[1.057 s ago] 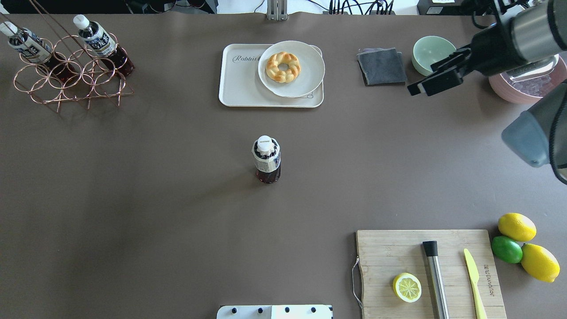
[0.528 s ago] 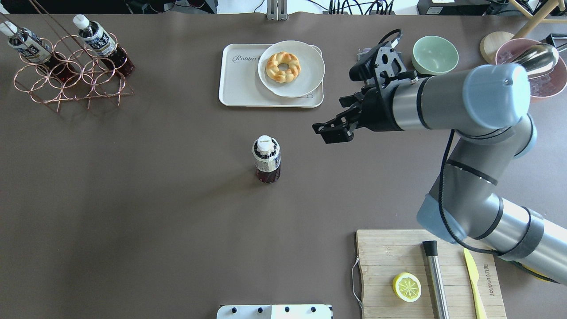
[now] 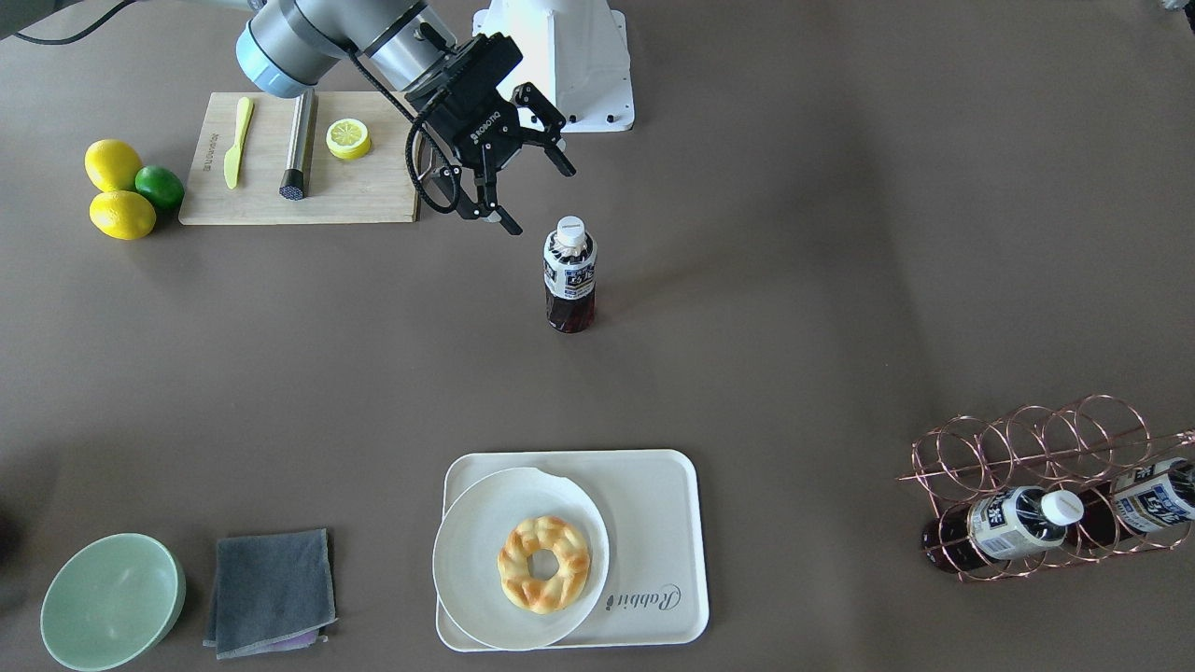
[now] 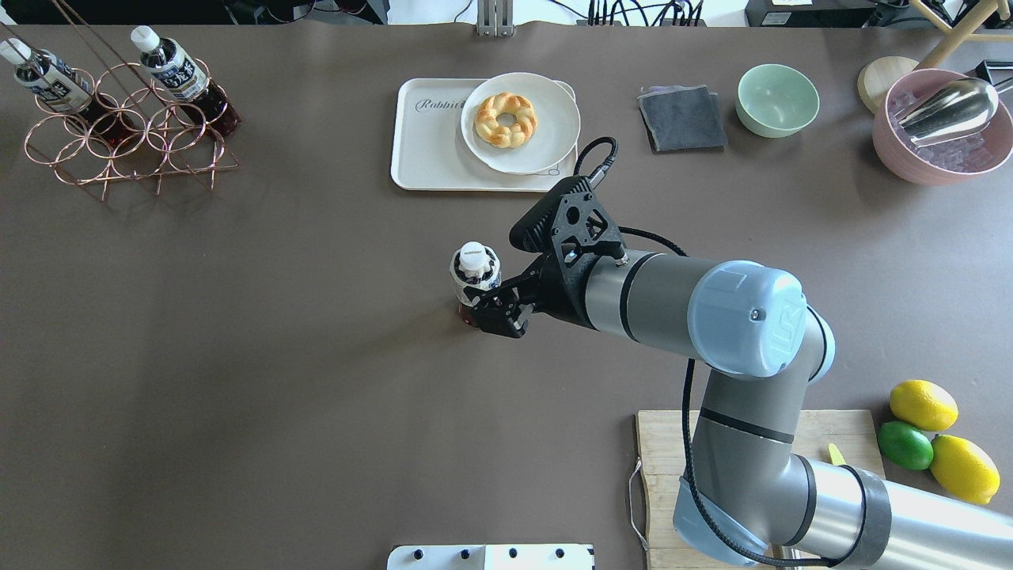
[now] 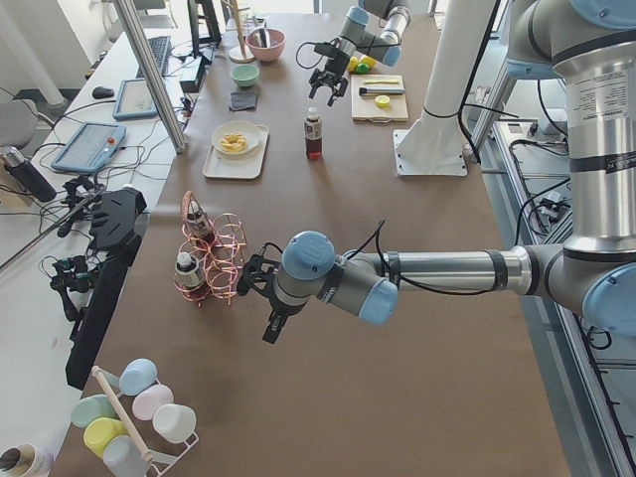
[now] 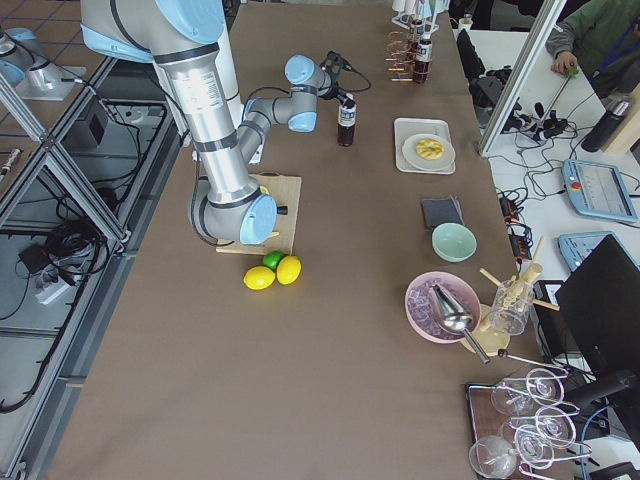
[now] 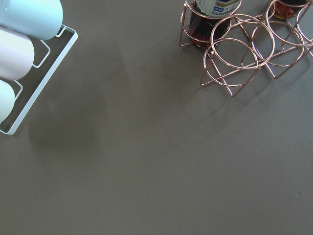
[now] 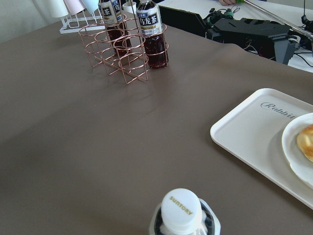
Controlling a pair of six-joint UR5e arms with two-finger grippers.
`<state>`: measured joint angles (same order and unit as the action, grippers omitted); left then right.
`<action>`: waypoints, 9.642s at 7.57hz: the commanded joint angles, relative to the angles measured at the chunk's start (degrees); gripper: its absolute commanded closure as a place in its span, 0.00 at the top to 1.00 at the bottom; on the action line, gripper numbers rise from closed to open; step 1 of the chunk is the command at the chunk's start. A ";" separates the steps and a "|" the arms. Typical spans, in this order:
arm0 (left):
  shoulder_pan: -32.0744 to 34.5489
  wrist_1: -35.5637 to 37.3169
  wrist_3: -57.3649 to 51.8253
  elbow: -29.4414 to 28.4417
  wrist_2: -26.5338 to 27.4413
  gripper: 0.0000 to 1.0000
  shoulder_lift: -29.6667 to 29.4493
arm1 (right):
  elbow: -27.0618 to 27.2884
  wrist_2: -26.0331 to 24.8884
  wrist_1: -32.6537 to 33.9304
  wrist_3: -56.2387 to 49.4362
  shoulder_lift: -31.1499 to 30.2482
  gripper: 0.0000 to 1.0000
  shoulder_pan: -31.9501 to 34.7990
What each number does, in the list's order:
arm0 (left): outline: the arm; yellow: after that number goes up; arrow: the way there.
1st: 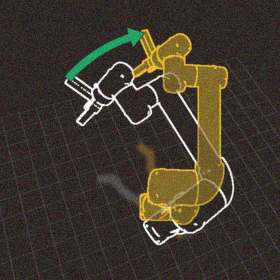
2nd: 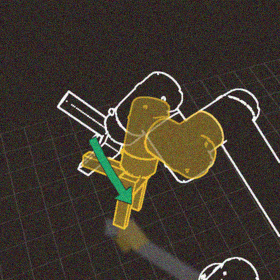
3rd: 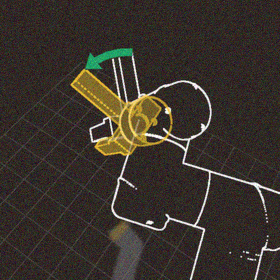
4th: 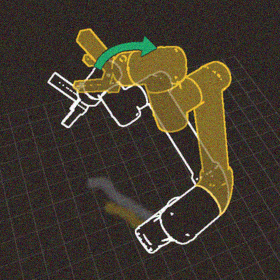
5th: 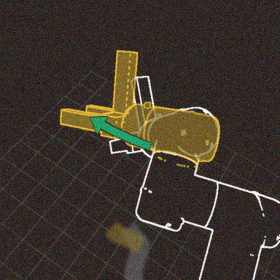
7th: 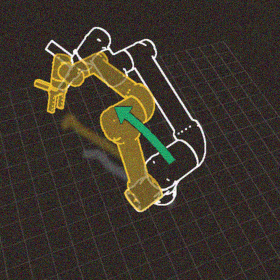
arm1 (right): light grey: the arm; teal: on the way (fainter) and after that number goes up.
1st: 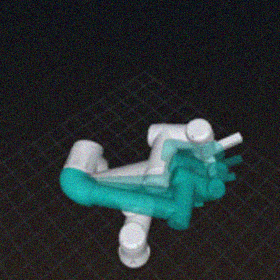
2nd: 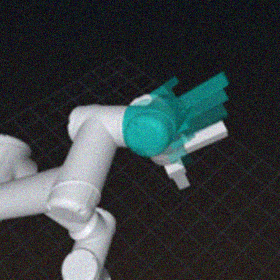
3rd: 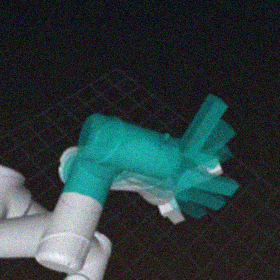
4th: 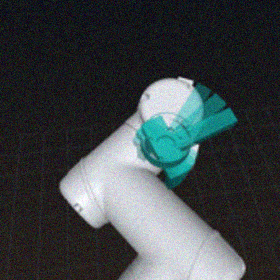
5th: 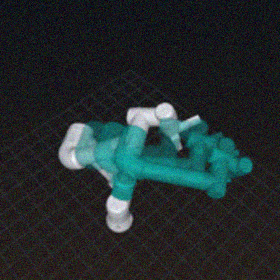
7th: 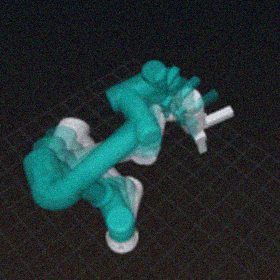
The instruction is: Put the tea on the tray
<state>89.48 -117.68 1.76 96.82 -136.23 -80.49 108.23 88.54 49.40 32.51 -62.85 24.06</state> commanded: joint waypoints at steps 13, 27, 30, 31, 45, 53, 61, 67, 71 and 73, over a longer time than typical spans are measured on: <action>-0.09 -0.18 0.00 -0.05 -0.18 0.99 -0.45 | -5.83 -13.57 0.08 -0.61 4.57 0.77 -4.28; 0.17 -0.97 -0.44 0.65 -0.26 0.99 0.69 | -32.12 -12.17 13.80 16.42 35.46 0.00 10.21; 0.17 -0.97 -0.44 0.65 -0.26 0.99 0.69 | -48.66 -11.81 5.75 16.71 41.29 0.00 12.50; 0.08 -0.97 -0.27 0.74 -0.26 0.99 0.69 | -52.20 -11.81 4.14 16.62 42.44 0.00 12.94; 0.08 -0.97 -0.09 0.74 -0.26 0.99 0.16 | -58.22 -13.39 -3.00 16.44 42.45 0.99 11.80; 0.52 2.96 0.61 2.33 -2.88 0.99 0.43 | -19.37 20.30 24.54 16.97 23.36 1.00 25.92; 5.09 24.46 -7.67 10.67 3.12 0.99 5.25 | 3.15 36.62 53.87 -16.32 -25.26 1.00 47.88; 6.41 24.87 -10.55 7.52 3.08 0.99 8.51 | -11.37 33.89 52.99 -44.01 -31.36 1.00 68.57; 2.64 25.75 -10.11 6.10 2.99 0.99 6.85 | -11.37 33.81 52.90 -43.85 -31.37 1.00 68.58; 2.63 25.75 -10.02 6.72 3.17 0.99 5.53 | -11.11 33.89 52.99 -43.85 -31.29 1.00 68.49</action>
<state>92.43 -91.96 -8.40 103.22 -133.14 -73.83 96.90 122.35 102.33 -11.32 -94.17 92.58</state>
